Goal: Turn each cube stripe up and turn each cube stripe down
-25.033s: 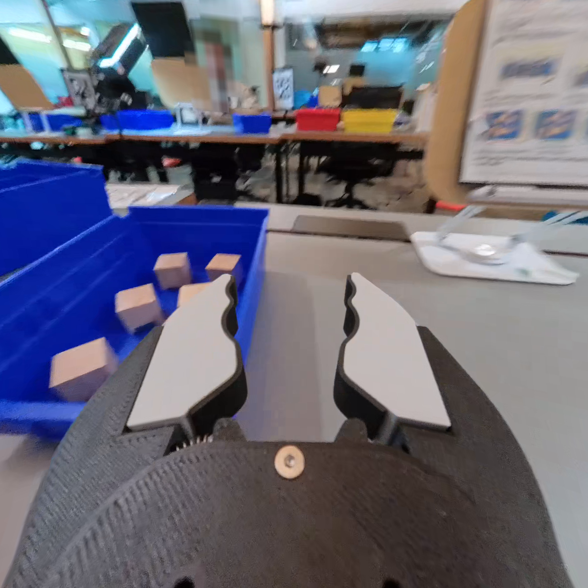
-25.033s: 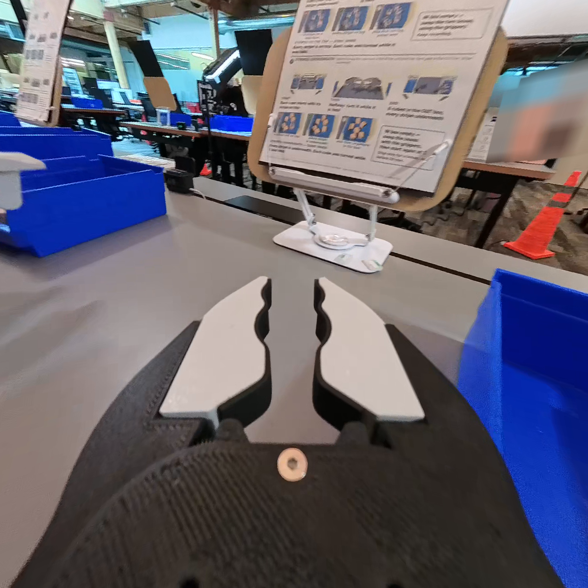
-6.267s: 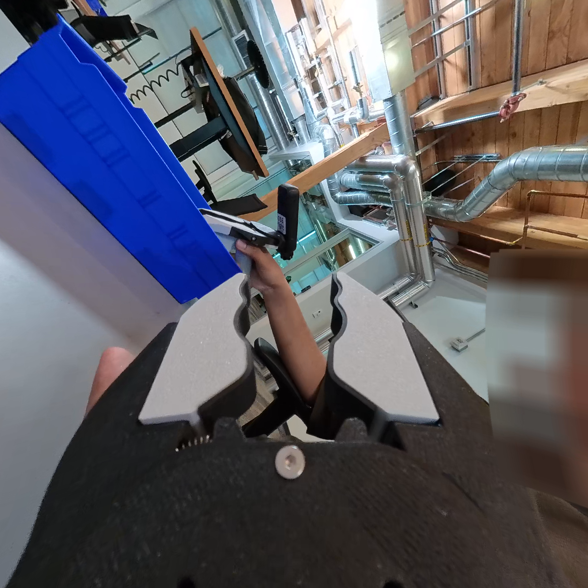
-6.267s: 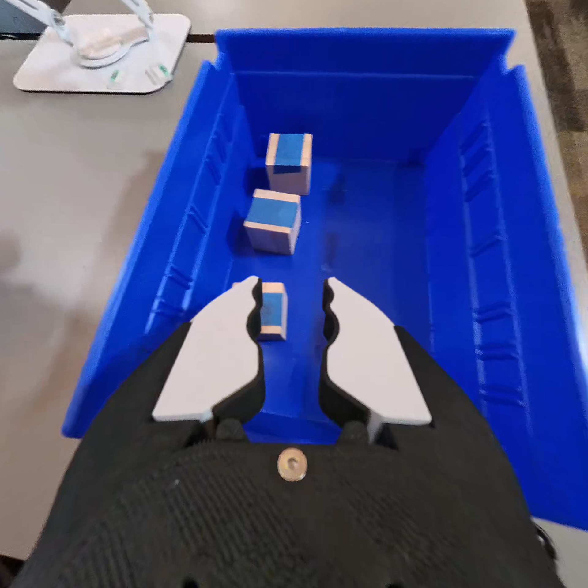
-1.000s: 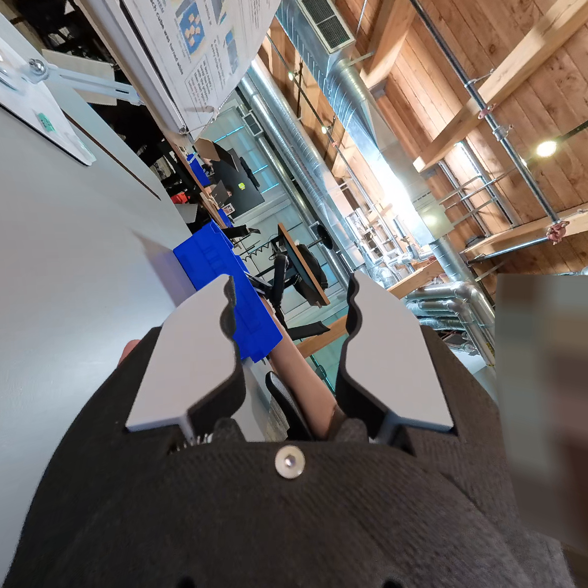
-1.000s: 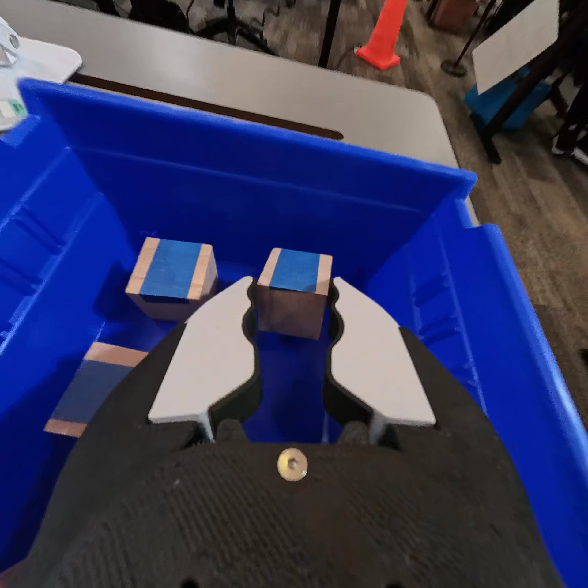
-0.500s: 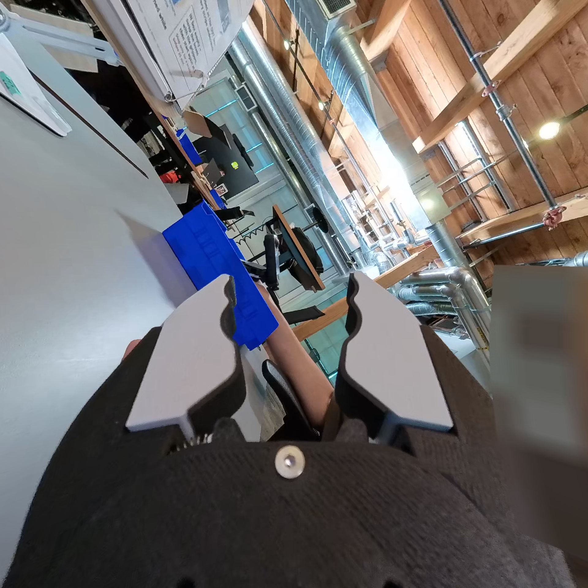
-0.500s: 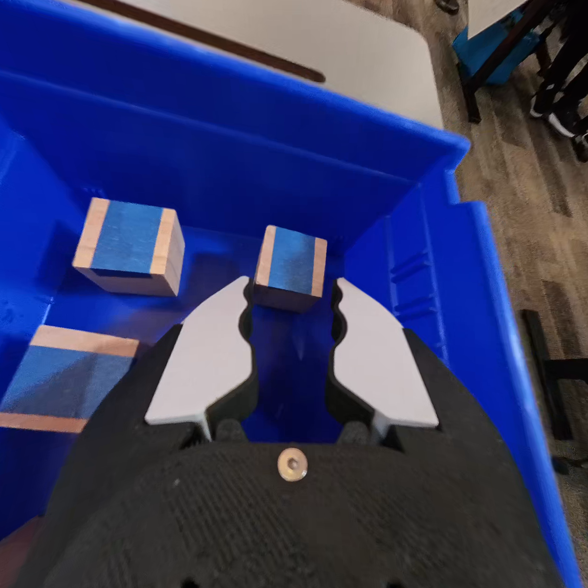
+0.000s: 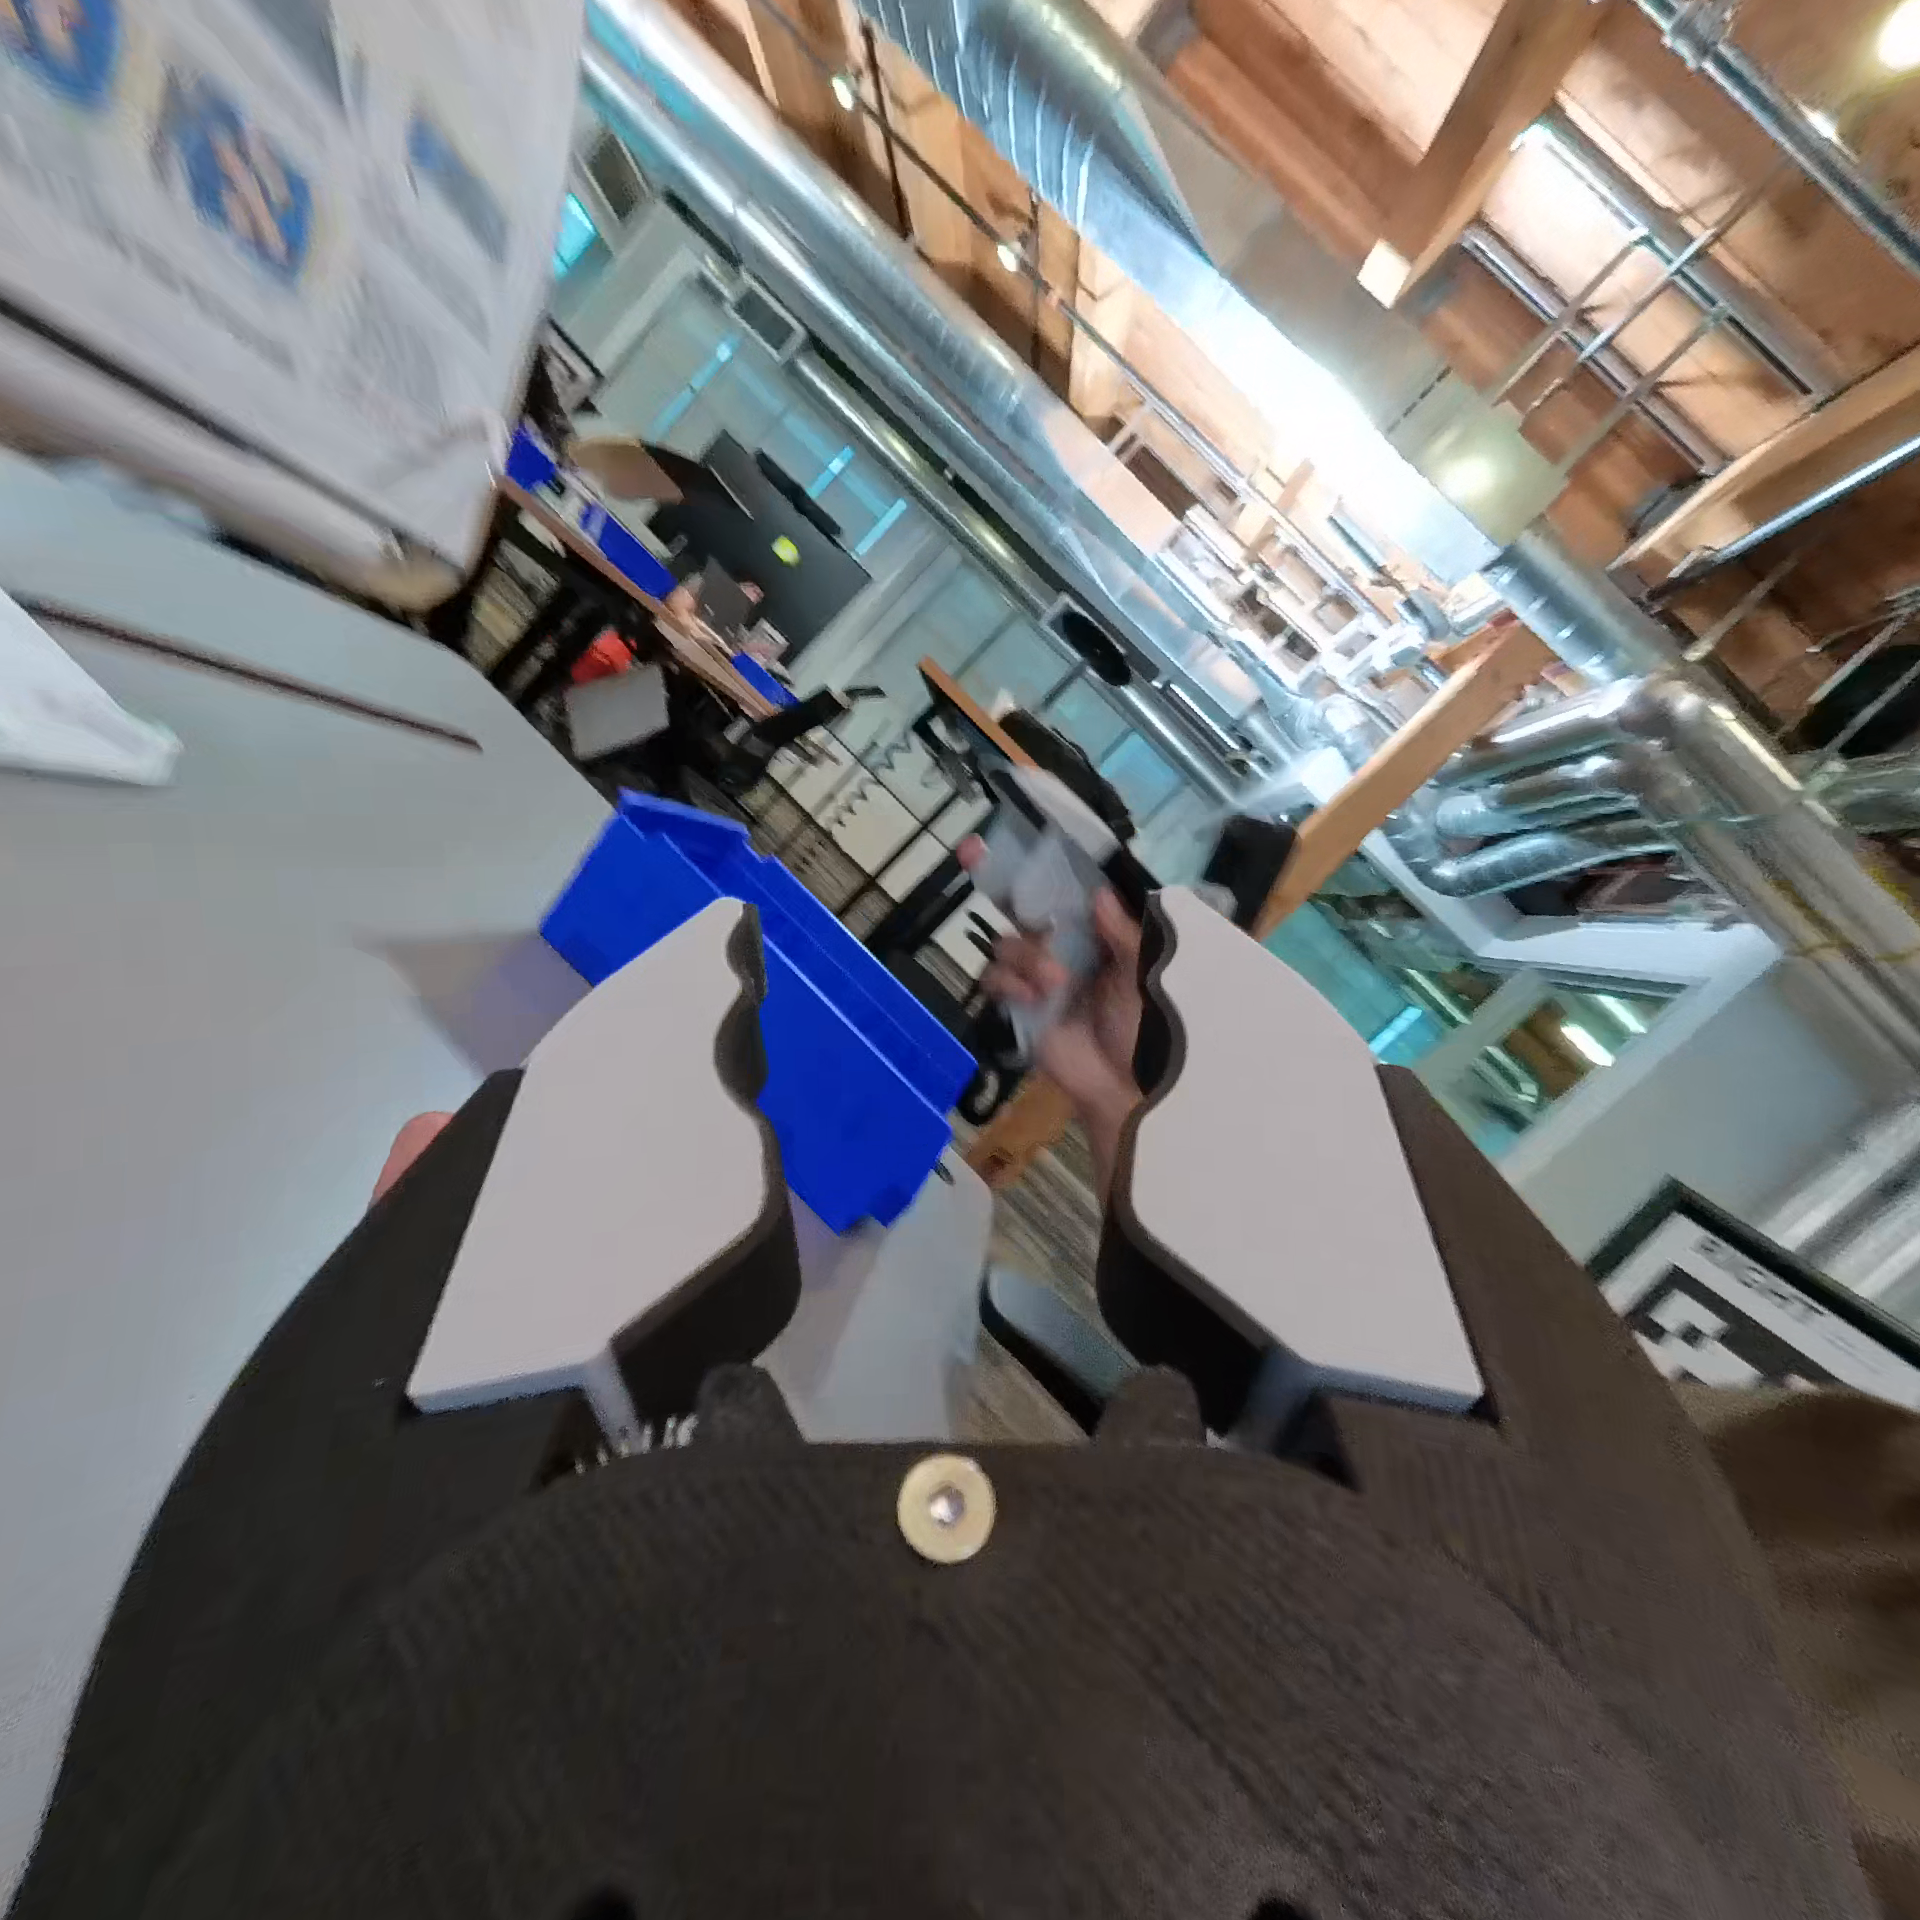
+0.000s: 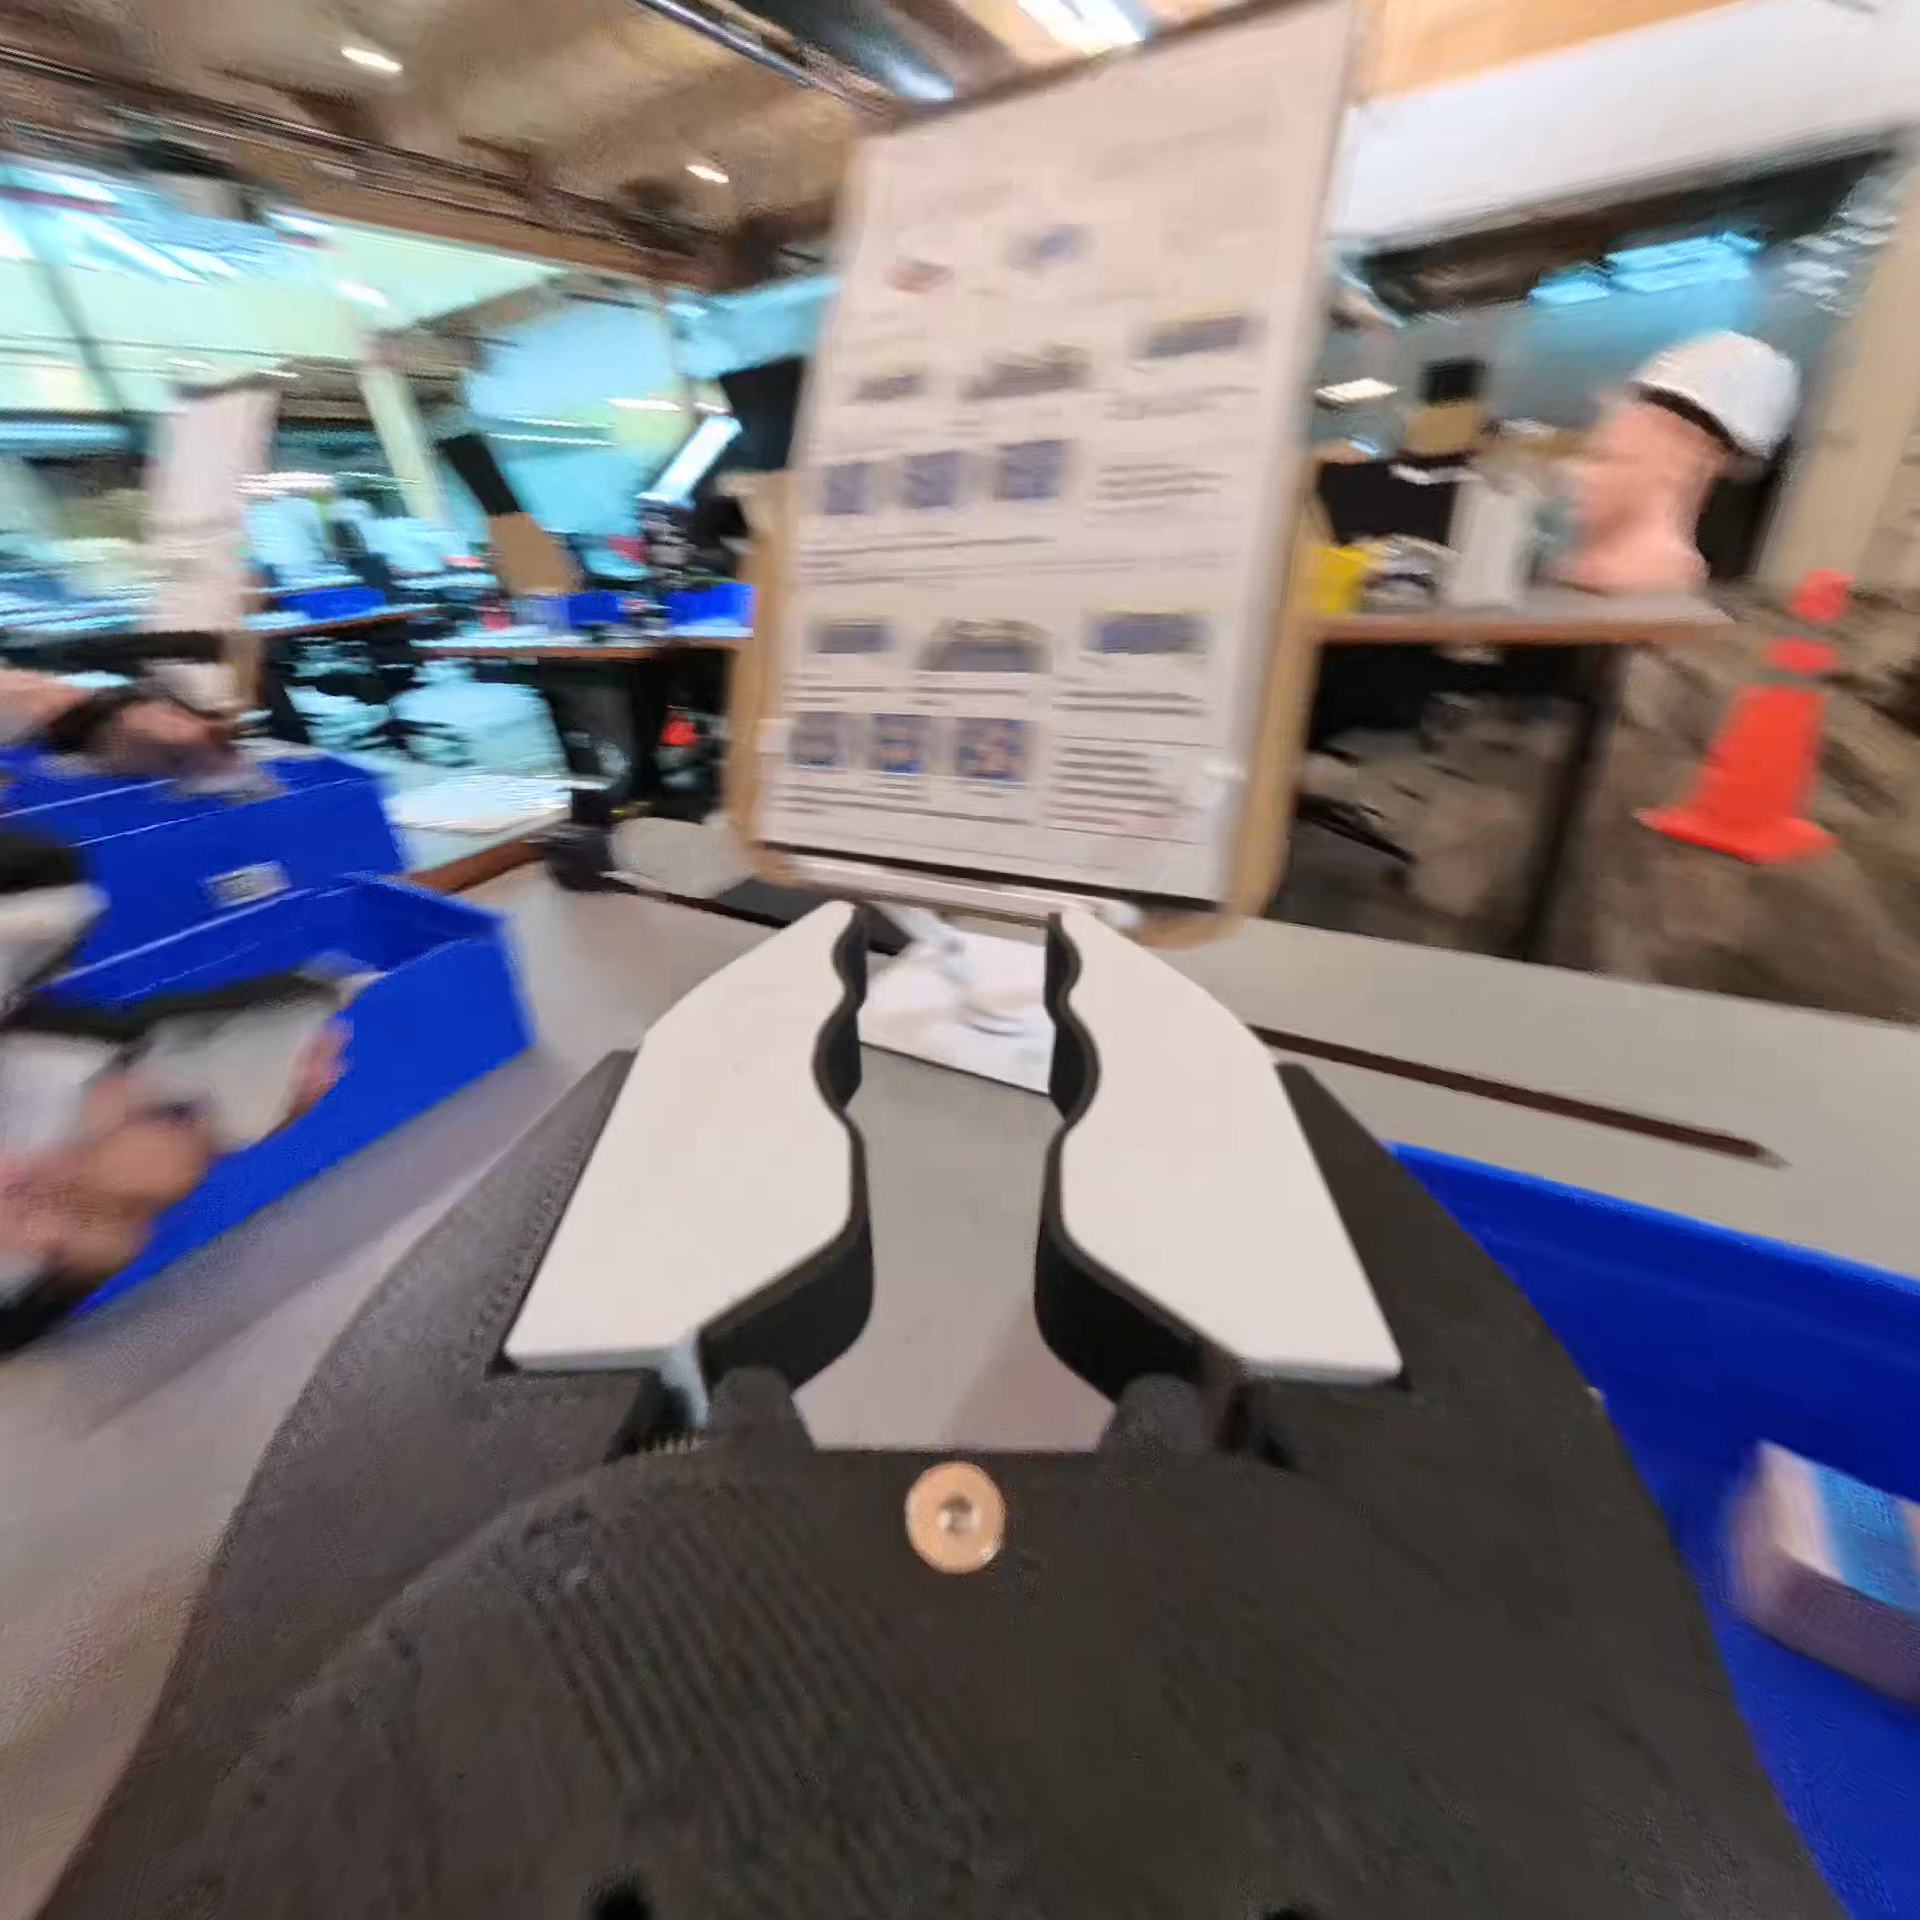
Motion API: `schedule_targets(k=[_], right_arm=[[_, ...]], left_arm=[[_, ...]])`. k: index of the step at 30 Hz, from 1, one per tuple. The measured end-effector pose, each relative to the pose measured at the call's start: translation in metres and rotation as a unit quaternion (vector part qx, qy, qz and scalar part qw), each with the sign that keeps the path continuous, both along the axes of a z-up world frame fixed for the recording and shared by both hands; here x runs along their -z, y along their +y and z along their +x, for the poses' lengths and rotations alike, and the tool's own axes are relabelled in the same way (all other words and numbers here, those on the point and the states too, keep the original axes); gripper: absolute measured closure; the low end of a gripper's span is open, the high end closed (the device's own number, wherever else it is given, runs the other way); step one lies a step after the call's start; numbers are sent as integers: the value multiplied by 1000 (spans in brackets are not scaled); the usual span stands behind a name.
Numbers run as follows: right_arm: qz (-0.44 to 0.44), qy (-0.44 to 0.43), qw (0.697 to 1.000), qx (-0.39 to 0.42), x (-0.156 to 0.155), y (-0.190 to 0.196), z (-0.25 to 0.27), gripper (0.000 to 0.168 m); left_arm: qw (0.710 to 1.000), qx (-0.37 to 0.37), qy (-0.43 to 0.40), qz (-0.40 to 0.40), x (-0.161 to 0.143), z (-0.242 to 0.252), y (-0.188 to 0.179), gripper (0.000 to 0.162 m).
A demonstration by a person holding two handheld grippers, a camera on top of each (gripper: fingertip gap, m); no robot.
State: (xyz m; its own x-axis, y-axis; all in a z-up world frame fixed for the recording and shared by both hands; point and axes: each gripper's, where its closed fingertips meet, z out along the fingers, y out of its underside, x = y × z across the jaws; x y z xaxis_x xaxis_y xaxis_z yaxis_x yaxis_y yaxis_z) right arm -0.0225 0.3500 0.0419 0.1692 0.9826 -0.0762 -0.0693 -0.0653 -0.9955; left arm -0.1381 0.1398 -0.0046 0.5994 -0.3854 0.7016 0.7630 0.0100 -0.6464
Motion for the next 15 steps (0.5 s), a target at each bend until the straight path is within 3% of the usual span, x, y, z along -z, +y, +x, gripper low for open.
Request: schedule_targets(k=[2,4,7,11,13,15], right_arm=[[31,0,998,-52,12,-61,-14,141],[58,-39,993,-93,47,-109,-30,142],[67,-107,983,-134,109,-157,-45,140],[9,-143,975,-170,152,-190,-47,137],[-26,-140,974,-179,159,-195,-44,137],[-52,-139,973,-178,165,-191,-40,137]], left_arm=[[998,-56,21,0,-29,-35,-13,91],[991,-127,28,-3,-52,-79,-38,91],[970,-239,20,-29,-56,-150,-88,96],[934,-342,-1,-102,-15,-230,-140,99],[912,-367,9,-183,27,-259,-149,99],[889,-342,21,-304,82,-271,-147,103]])
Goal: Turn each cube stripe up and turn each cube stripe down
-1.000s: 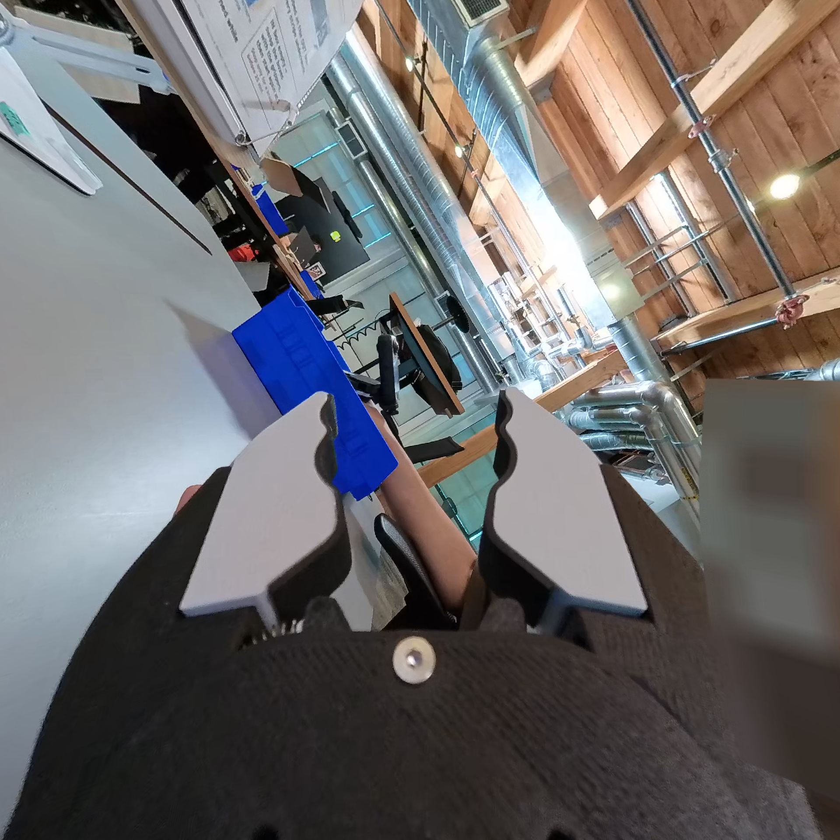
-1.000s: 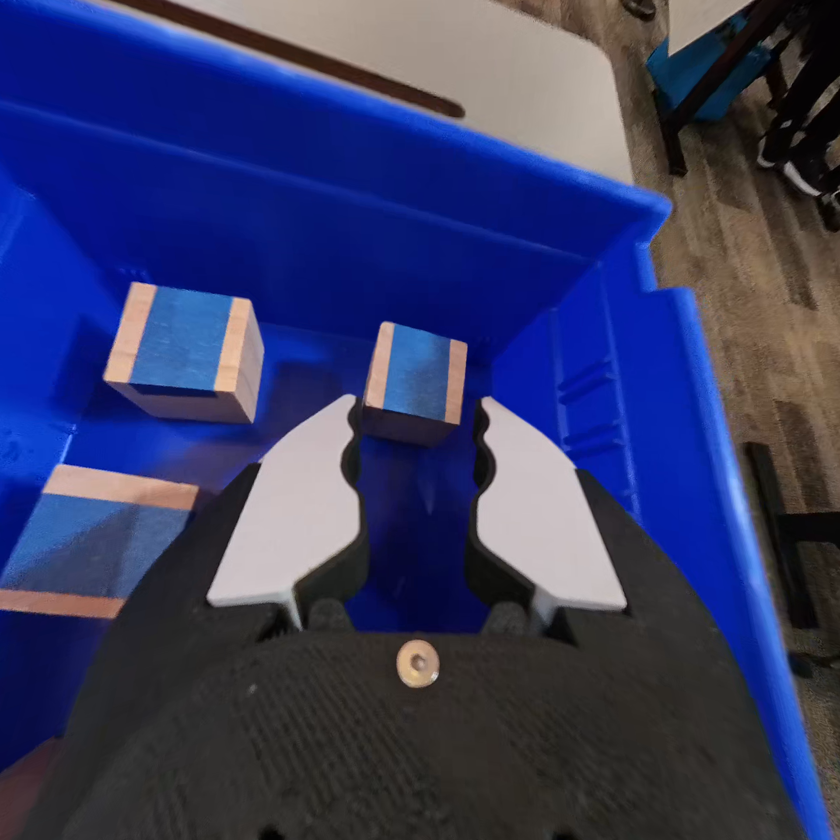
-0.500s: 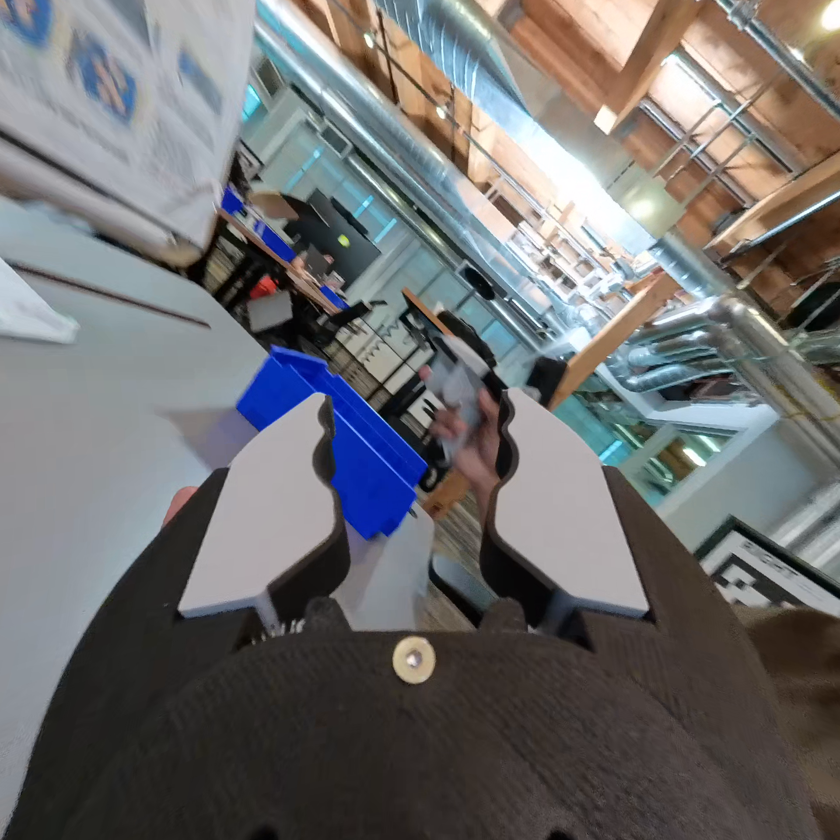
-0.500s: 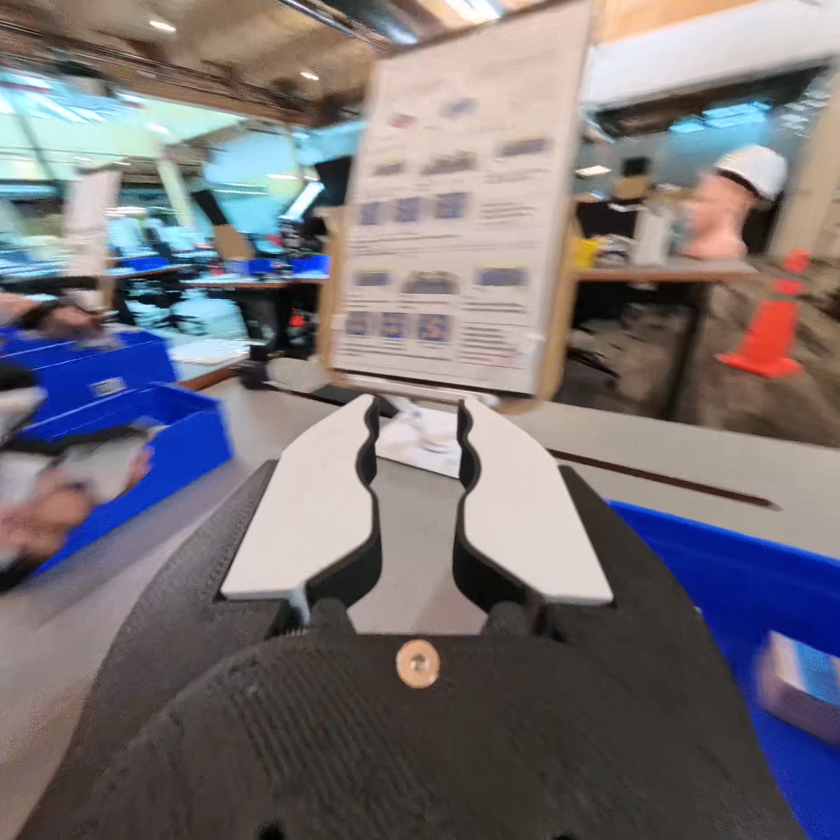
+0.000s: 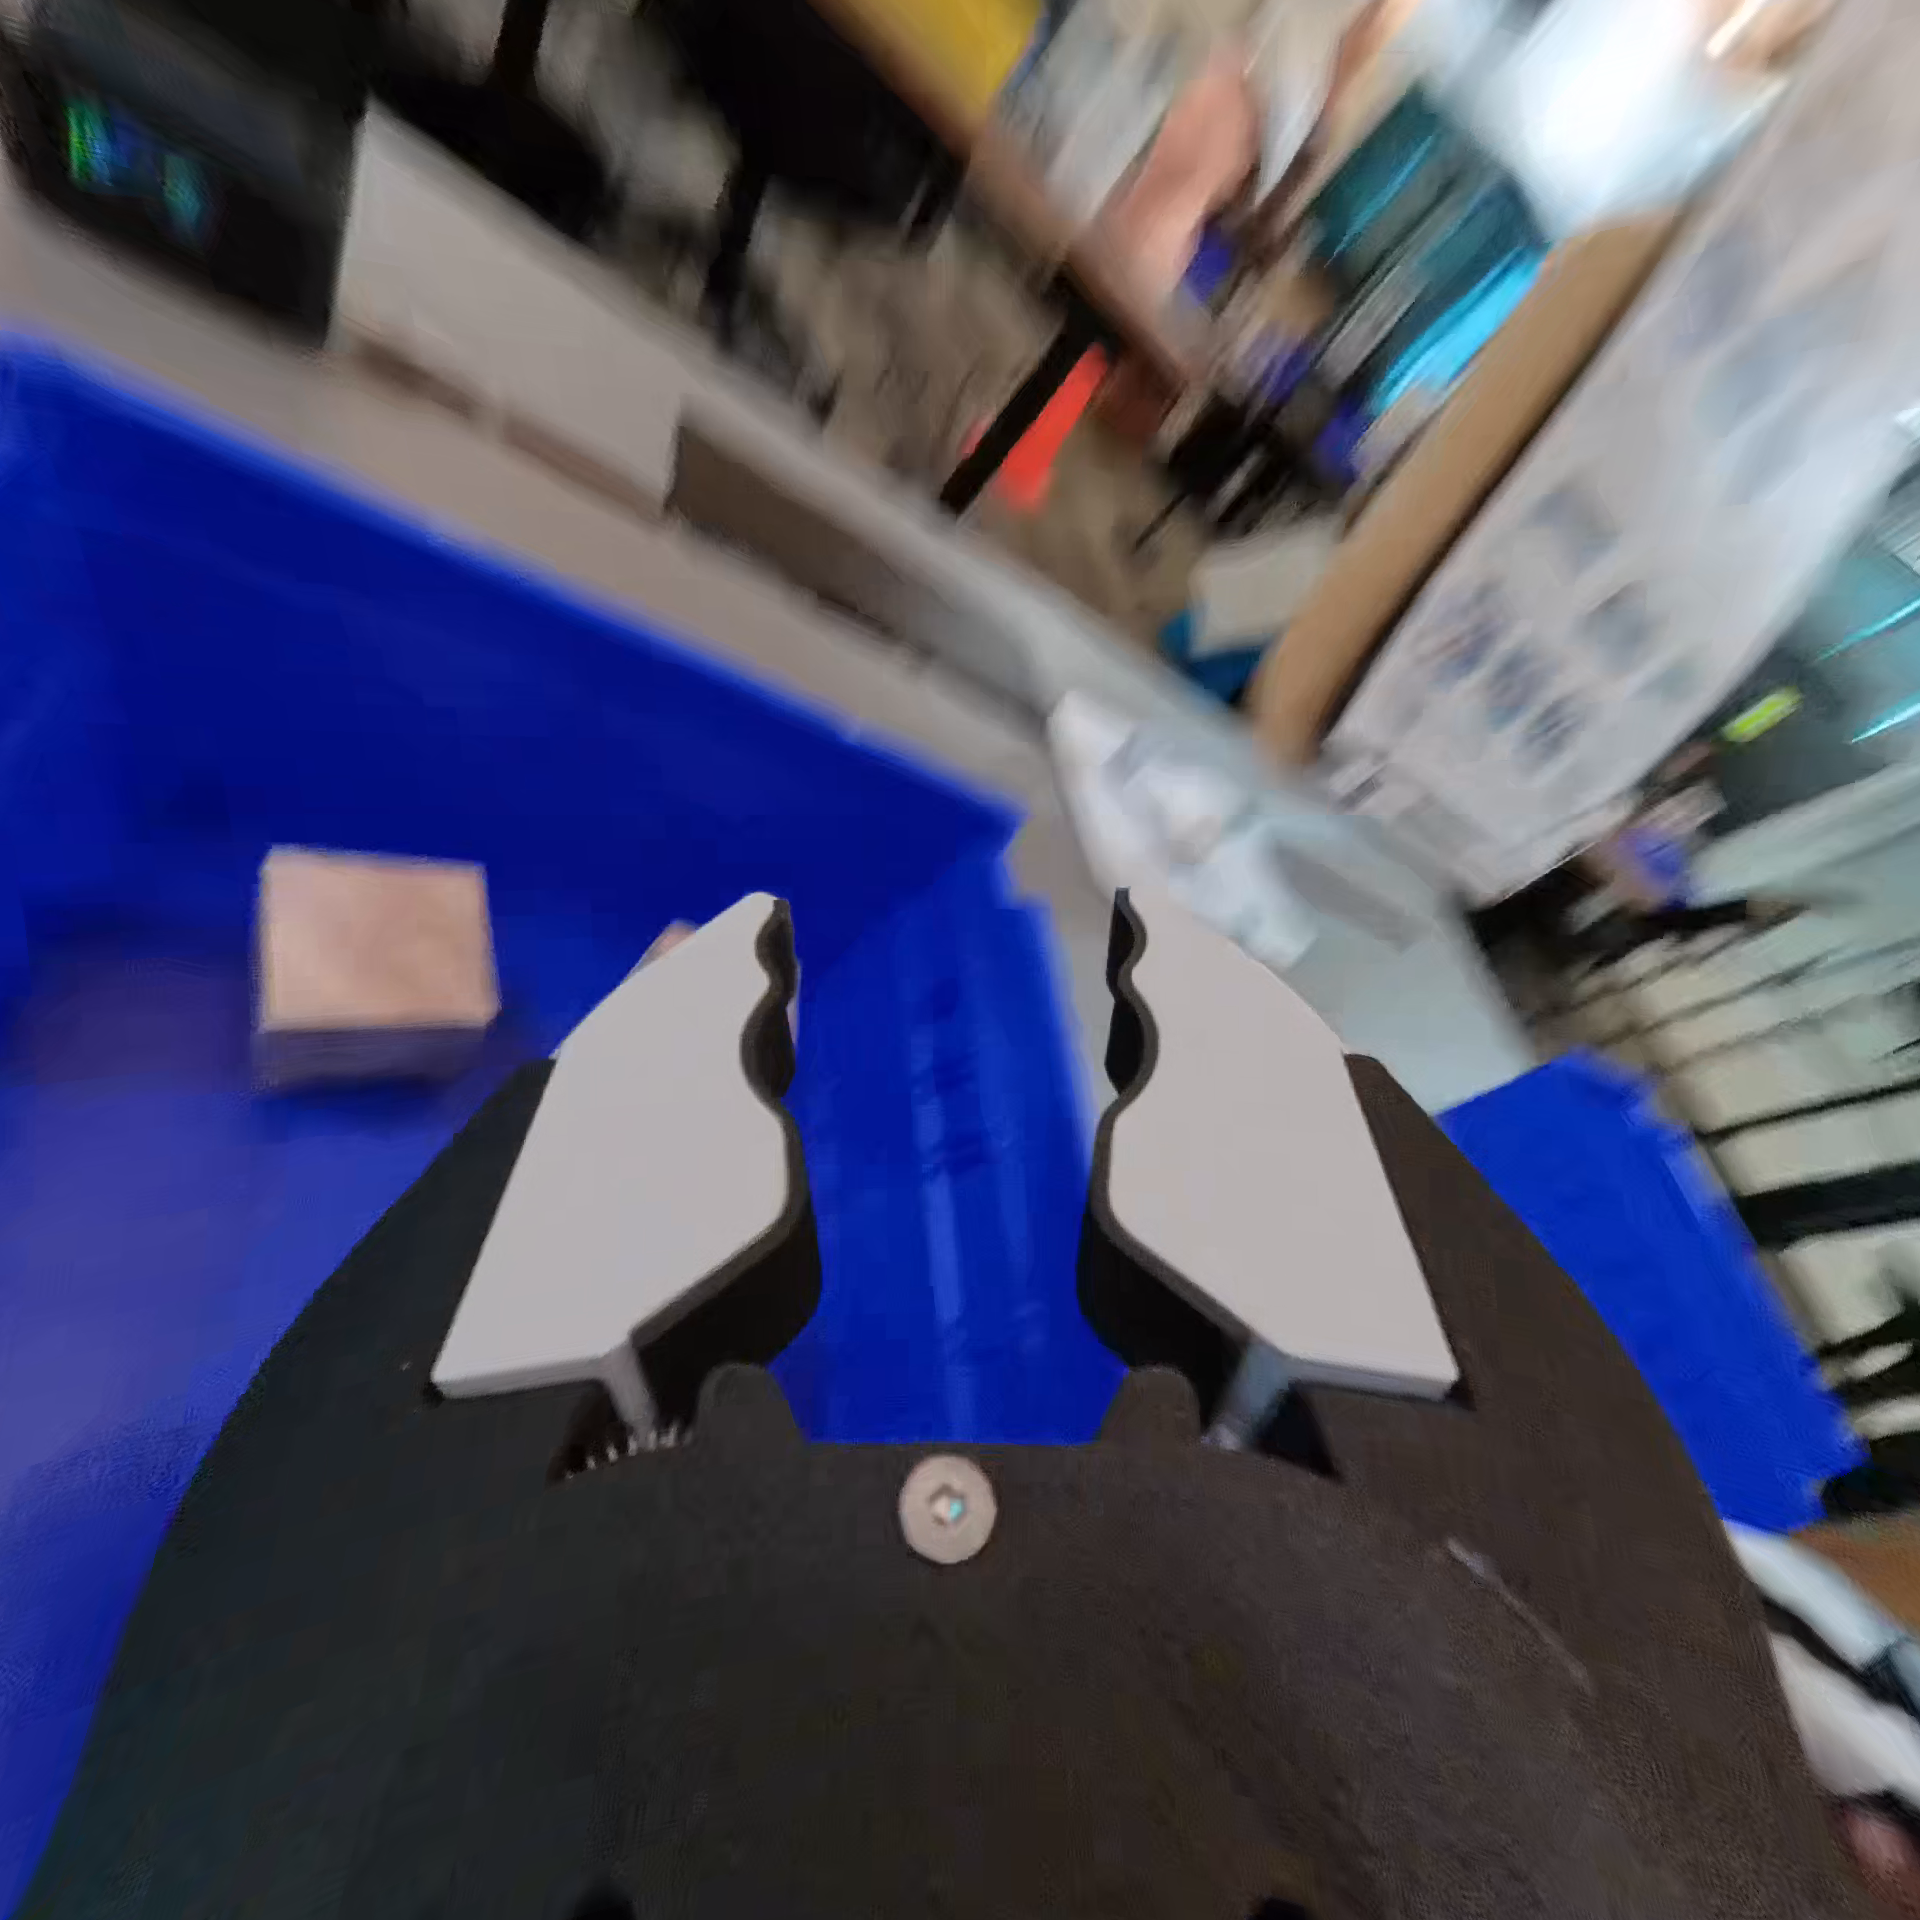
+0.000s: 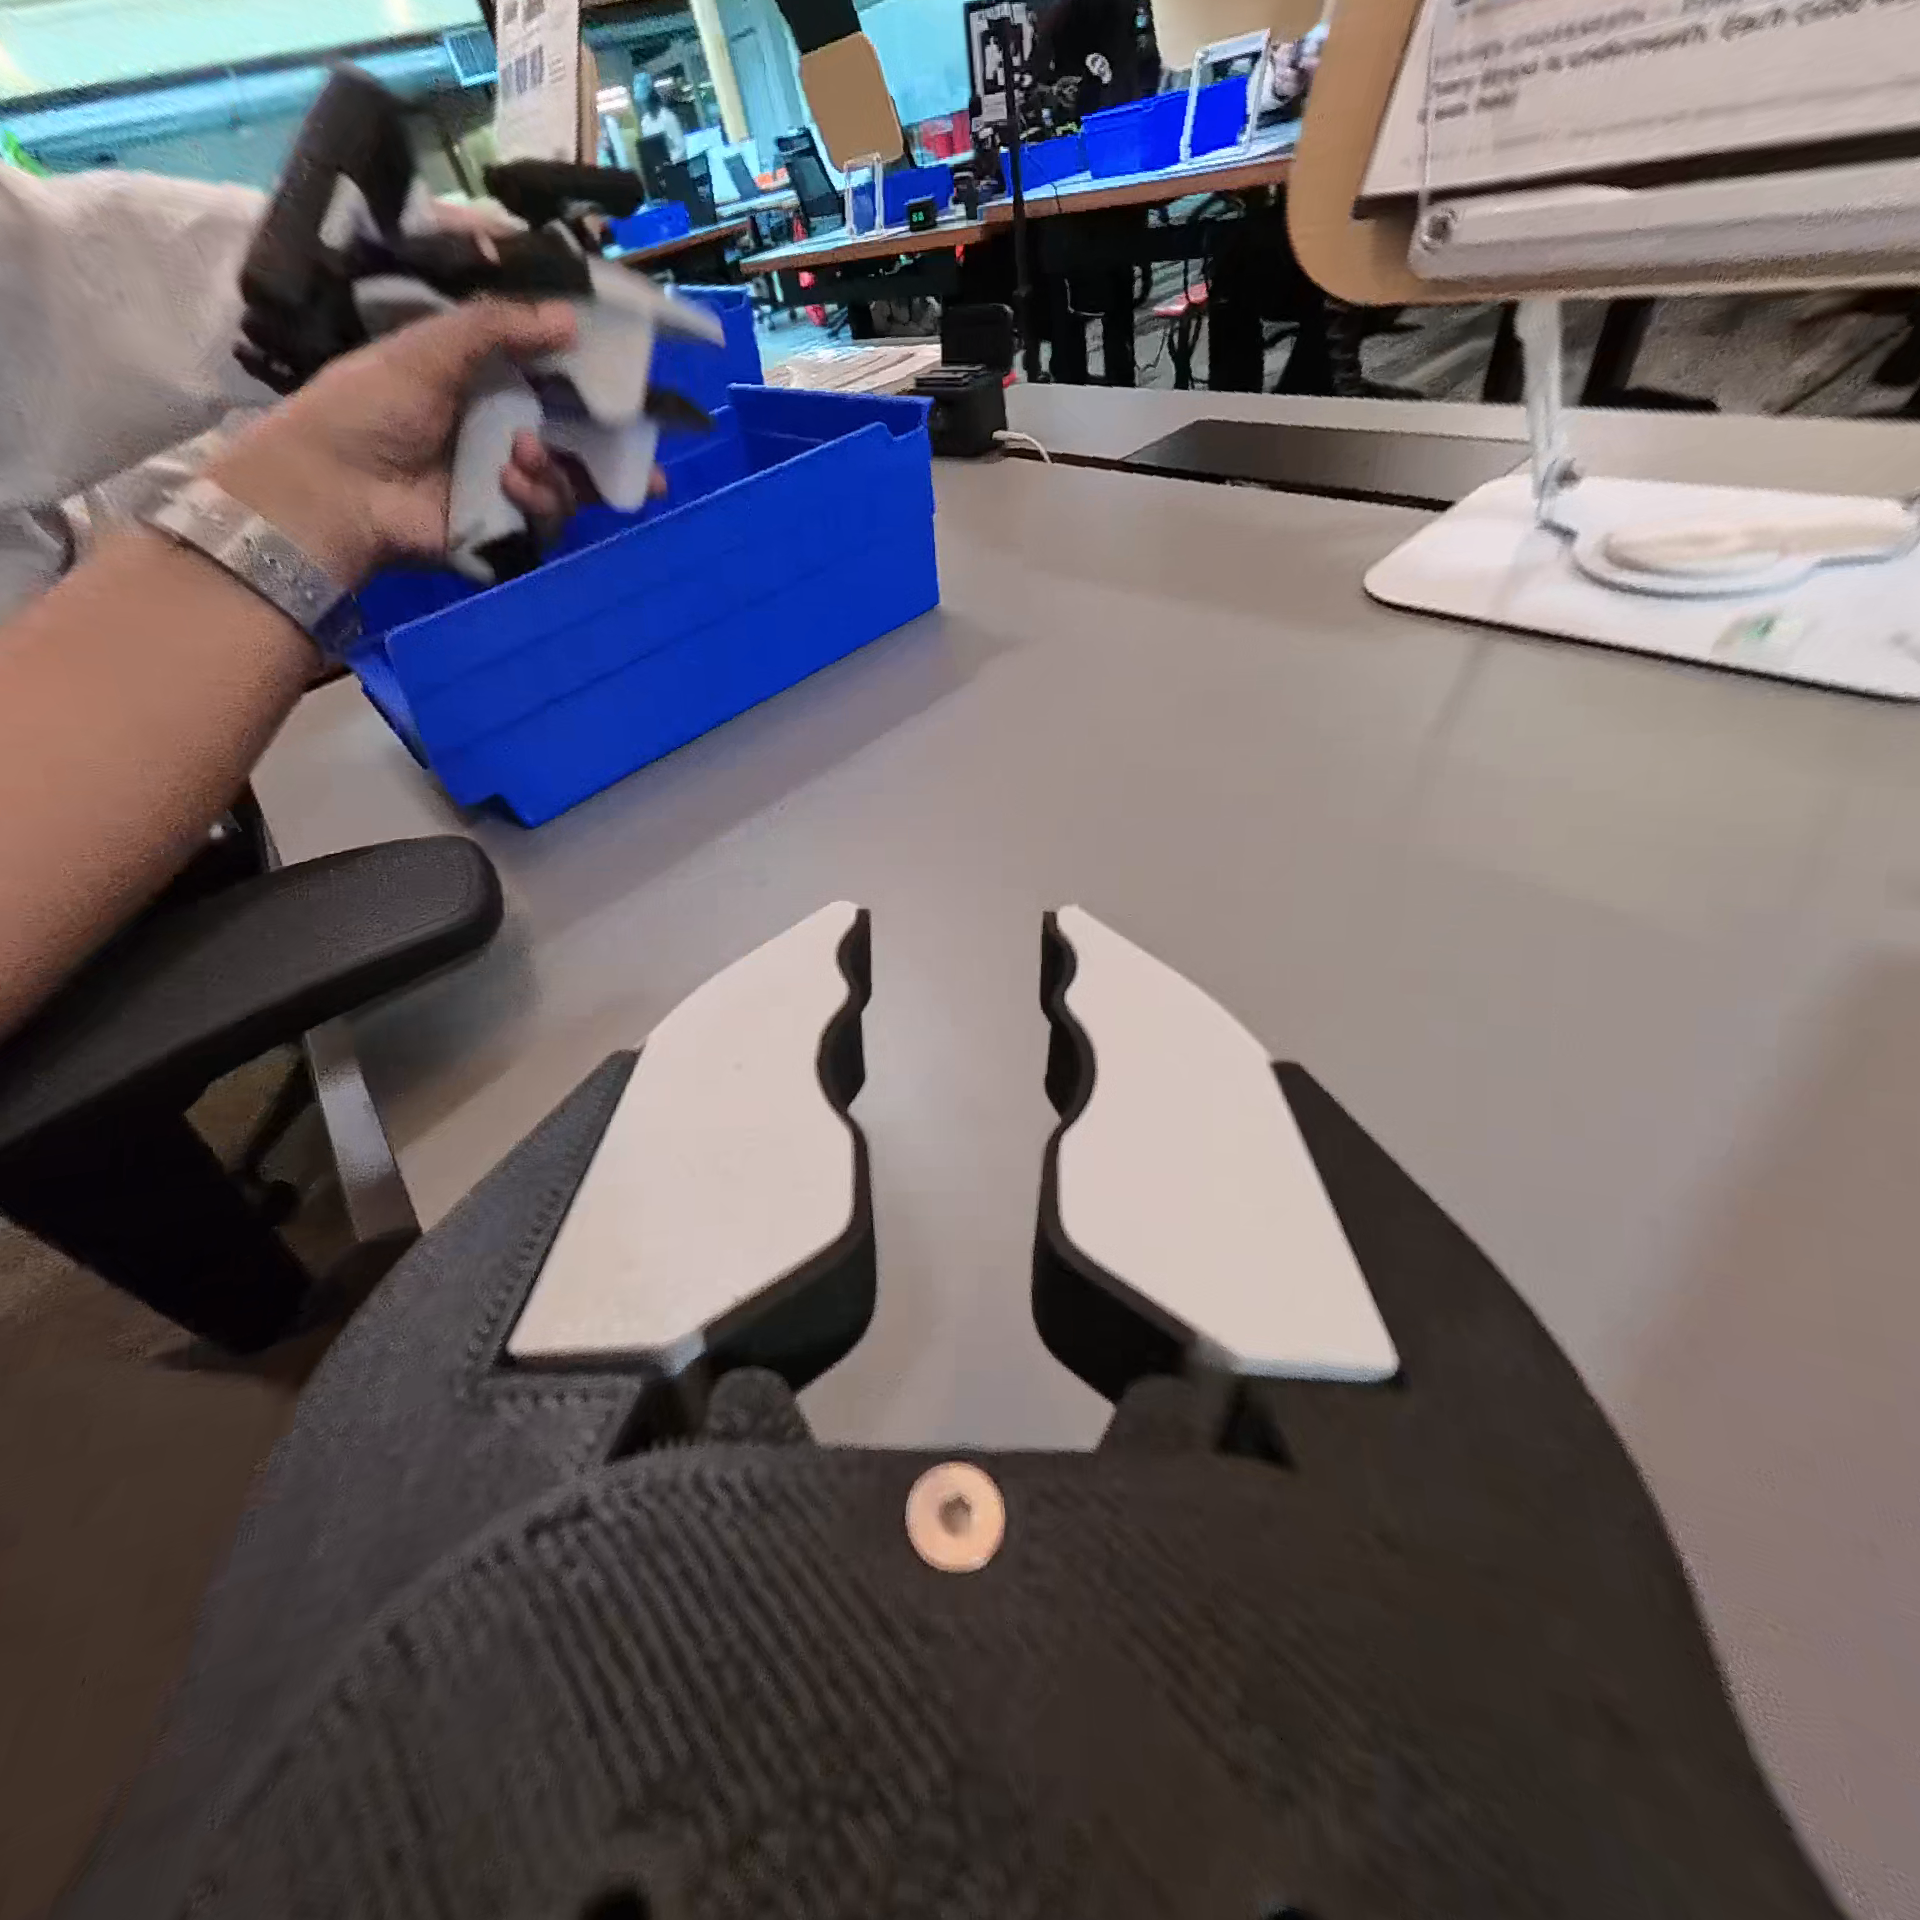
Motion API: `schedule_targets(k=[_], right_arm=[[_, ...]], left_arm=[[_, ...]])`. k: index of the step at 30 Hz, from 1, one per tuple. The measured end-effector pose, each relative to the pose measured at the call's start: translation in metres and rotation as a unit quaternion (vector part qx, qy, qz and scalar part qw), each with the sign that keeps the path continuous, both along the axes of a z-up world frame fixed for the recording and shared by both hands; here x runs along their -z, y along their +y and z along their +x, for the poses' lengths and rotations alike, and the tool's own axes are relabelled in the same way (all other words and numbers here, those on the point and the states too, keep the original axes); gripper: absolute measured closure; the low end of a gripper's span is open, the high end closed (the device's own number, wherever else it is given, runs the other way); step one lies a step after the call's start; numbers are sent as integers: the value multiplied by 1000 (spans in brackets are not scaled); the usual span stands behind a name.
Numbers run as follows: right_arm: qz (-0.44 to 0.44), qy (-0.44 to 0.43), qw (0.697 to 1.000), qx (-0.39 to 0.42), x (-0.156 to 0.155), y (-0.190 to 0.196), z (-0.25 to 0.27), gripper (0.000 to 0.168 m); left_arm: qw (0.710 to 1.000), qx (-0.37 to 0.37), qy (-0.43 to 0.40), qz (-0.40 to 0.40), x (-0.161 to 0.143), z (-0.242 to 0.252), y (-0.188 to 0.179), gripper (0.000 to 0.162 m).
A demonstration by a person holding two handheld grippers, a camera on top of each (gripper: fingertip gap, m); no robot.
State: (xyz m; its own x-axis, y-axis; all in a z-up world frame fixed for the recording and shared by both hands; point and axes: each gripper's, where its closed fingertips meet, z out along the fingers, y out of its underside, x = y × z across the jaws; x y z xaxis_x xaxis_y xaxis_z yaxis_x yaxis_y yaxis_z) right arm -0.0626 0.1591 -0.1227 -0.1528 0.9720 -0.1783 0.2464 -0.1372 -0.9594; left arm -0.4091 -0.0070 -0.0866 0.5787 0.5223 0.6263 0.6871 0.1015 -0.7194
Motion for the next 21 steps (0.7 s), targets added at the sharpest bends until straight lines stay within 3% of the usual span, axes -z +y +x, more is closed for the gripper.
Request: schedule_targets(k=[3,5,10,13,16,19,21], right_arm=[[-38,-10,999,22,7,17,5,137],[-71,-34,996,41,17,29,8,136],[-191,-40,980,38,20,35,13,136],[-210,-39,976,34,18,35,15,136],[-199,-34,979,32,14,37,17,137],[-166,-32,985,36,13,40,18,138],[-140,-28,989,40,12,41,17,138]], left_arm=[[978,49,-39,-200,73,3,4,101],[958,33,-18,-283,92,-4,3,103],[929,52,1,-367,116,-6,10,101],[913,42,19,-405,121,-11,3,113],[953,28,19,-302,78,-11,10,114],[994,48,39,-92,-6,2,20,115],[992,95,39,72,-71,27,26,116]])
